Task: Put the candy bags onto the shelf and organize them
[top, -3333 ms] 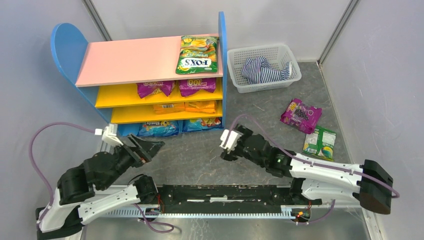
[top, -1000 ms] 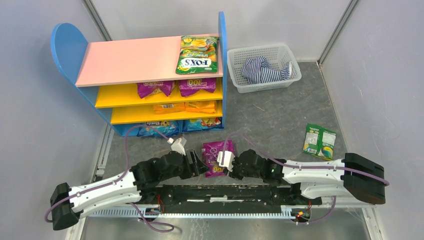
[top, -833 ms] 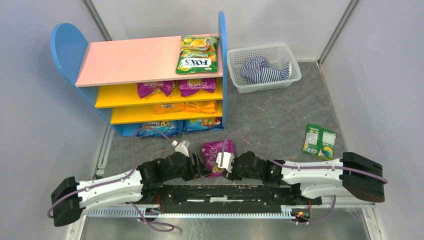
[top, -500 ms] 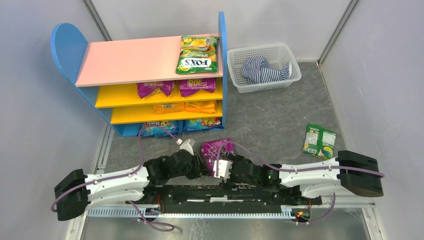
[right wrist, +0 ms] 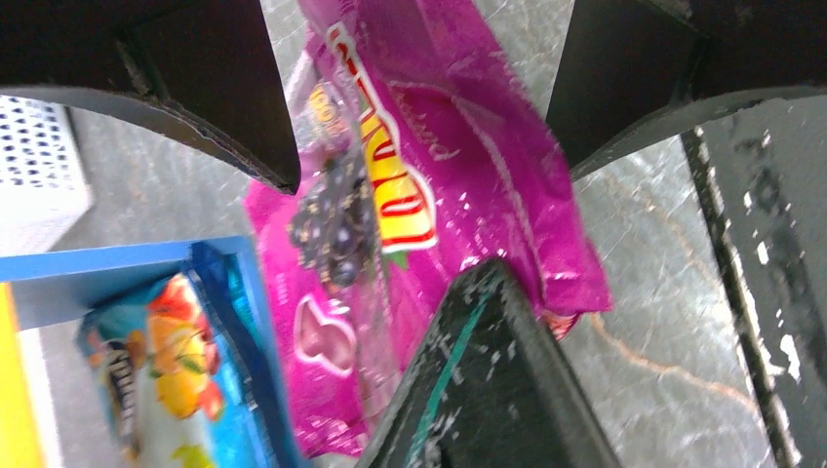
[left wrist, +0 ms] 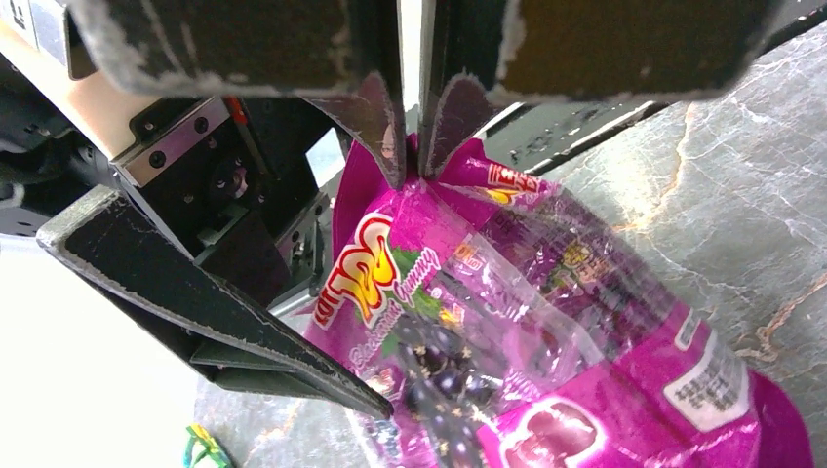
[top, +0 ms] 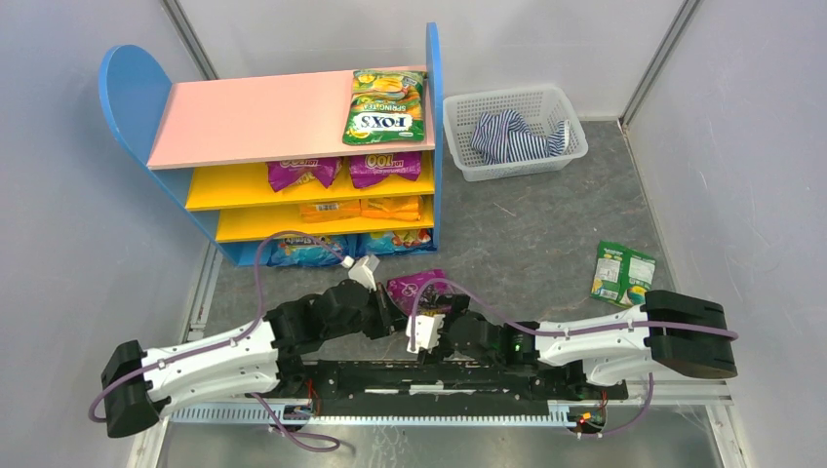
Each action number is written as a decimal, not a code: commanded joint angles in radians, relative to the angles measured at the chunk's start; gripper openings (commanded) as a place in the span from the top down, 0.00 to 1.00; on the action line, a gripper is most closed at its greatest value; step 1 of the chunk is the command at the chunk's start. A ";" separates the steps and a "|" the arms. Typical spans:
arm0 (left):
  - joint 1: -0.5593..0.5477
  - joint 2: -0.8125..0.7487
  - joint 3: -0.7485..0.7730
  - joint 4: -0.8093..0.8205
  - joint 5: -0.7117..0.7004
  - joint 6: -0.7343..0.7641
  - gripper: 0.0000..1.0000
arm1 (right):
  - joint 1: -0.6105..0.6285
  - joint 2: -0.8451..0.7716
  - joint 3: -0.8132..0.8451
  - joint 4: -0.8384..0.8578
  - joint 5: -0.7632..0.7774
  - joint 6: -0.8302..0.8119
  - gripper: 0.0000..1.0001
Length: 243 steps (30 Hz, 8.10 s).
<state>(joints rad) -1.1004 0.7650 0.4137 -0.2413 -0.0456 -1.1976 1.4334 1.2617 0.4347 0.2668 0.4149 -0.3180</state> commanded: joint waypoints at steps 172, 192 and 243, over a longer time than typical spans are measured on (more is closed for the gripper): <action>0.048 -0.465 0.536 -0.604 -1.588 -0.639 0.73 | -0.319 0.139 0.767 -0.020 -0.496 0.326 0.02; 0.218 -0.179 0.537 -0.416 -1.712 -0.644 0.73 | -0.335 -0.126 0.550 -0.129 -0.246 0.144 0.02; 1.729 0.158 0.467 0.136 0.259 -0.343 0.81 | -0.344 -0.223 0.435 -0.091 -0.312 0.123 0.02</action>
<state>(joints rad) 0.5434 0.8726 0.8703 -0.1764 0.1246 -1.5219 1.0908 1.0641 0.8799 0.1268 0.1089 -0.1844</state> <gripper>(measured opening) 0.364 0.979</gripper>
